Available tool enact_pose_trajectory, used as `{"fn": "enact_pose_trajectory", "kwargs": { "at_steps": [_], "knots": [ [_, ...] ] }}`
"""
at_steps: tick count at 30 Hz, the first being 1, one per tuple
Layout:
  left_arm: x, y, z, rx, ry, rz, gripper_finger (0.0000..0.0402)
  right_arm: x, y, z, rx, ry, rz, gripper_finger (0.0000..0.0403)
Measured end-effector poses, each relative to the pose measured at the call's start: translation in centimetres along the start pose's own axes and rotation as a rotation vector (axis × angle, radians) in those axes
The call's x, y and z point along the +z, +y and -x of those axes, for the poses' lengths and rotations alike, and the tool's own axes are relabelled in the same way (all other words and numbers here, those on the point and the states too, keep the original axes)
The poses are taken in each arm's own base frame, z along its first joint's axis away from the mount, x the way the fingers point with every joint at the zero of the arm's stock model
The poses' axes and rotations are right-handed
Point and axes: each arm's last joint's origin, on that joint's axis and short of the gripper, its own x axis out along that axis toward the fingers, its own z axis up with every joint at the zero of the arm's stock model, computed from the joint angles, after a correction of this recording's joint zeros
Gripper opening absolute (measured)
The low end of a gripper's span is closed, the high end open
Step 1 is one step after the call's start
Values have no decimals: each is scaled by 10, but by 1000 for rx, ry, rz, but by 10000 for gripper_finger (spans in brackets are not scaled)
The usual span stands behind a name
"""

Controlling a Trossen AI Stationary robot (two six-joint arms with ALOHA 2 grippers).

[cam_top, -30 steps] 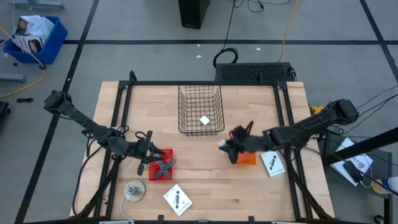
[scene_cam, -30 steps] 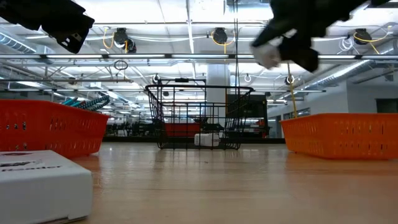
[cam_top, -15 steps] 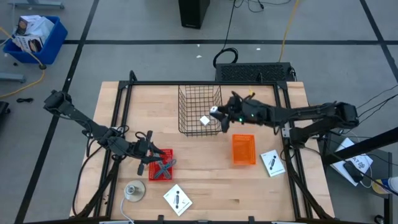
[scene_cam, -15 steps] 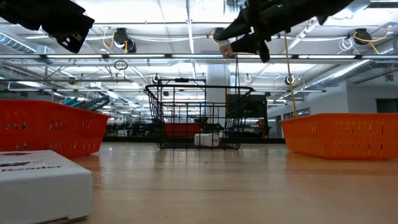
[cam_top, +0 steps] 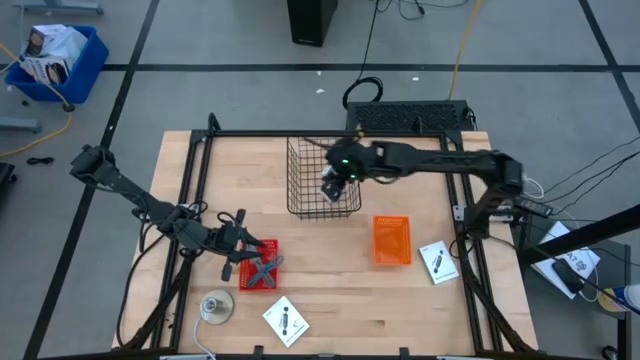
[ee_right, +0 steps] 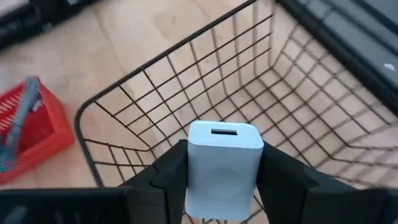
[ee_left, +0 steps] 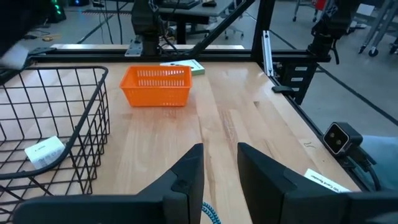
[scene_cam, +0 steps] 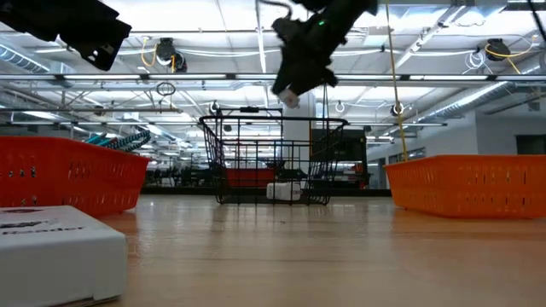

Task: Pick and place items into bin
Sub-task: Put the white charger adapter into the black wire basket

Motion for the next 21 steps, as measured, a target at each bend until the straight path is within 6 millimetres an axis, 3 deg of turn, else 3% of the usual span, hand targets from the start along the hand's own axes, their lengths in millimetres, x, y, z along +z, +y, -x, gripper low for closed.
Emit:
{"fn": "enact_pose_trajectory", "kwargs": {
  "at_steps": [7,12,19,21],
  "knots": [
    [0,0,0,-1,4,24,102,21,-16,-53,-58,65,10,155],
    [-1,0,0,-1,8,32,102,19,-41,-82,-115,133,-46,149],
    [-1,0,0,-5,9,33,102,8,-72,-107,-111,250,-218,159],
    [-1,0,0,-5,9,33,102,8,-79,-106,-92,268,-272,159]
  ]
}}
